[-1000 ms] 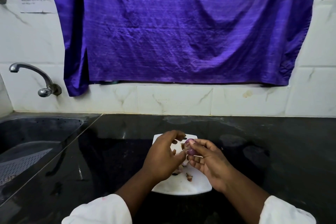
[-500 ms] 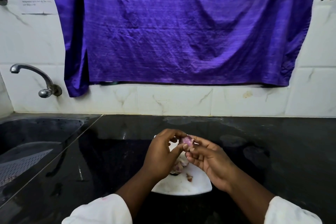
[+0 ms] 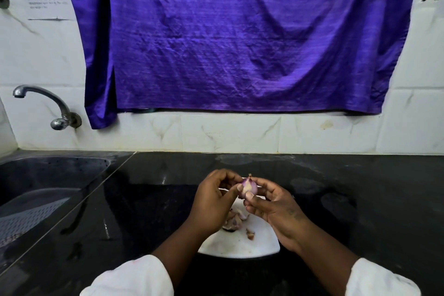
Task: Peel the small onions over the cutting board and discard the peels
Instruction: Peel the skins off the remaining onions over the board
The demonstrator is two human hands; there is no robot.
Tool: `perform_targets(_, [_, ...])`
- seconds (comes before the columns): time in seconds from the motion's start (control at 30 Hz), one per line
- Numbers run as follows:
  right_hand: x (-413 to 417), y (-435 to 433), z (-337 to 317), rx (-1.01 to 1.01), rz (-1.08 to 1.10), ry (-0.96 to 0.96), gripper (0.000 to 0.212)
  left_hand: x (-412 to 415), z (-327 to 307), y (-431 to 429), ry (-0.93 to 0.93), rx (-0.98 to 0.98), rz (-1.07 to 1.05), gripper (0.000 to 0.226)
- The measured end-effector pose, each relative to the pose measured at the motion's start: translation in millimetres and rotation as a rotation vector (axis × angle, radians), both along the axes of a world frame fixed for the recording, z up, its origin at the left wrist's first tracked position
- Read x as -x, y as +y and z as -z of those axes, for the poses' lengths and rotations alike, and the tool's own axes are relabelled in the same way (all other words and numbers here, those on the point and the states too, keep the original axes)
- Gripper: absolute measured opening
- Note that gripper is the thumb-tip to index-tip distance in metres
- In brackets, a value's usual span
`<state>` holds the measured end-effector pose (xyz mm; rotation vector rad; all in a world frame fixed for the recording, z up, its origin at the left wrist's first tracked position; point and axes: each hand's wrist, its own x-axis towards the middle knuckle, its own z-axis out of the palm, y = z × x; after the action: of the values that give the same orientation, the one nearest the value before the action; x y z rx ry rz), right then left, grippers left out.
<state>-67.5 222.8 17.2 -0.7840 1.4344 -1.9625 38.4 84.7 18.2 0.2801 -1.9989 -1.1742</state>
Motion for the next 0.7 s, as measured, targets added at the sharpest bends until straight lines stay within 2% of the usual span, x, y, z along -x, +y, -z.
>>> perform_targets(0.17, [1, -1, -1, -0.029, 0.074, 0.145, 0.036, -1, -2, 2, -0.037, -0.041, -0.031, 0.013])
perform_targets(0.33, [4, -6, 5, -0.099, 0.151, 0.271, 0.049, -2, -6, 6, -0.09, -0.086, -0.09, 0.006])
perform_targets(0.4, [4, -8, 8, -0.124, 0.185, 0.347, 0.048, -2, -8, 7, -0.104, -0.069, -0.114, 0.004])
perform_targets(0.57, [1, -7, 12, -0.155, 0.264, 0.496, 0.047, -5, -17, 12, -0.157, -0.041, -0.153, 0.017])
perform_targets(0.7, [-1, -7, 15, -0.186, 0.367, 0.641, 0.05, -4, -20, 14, -0.166, -0.048, -0.192, 0.018])
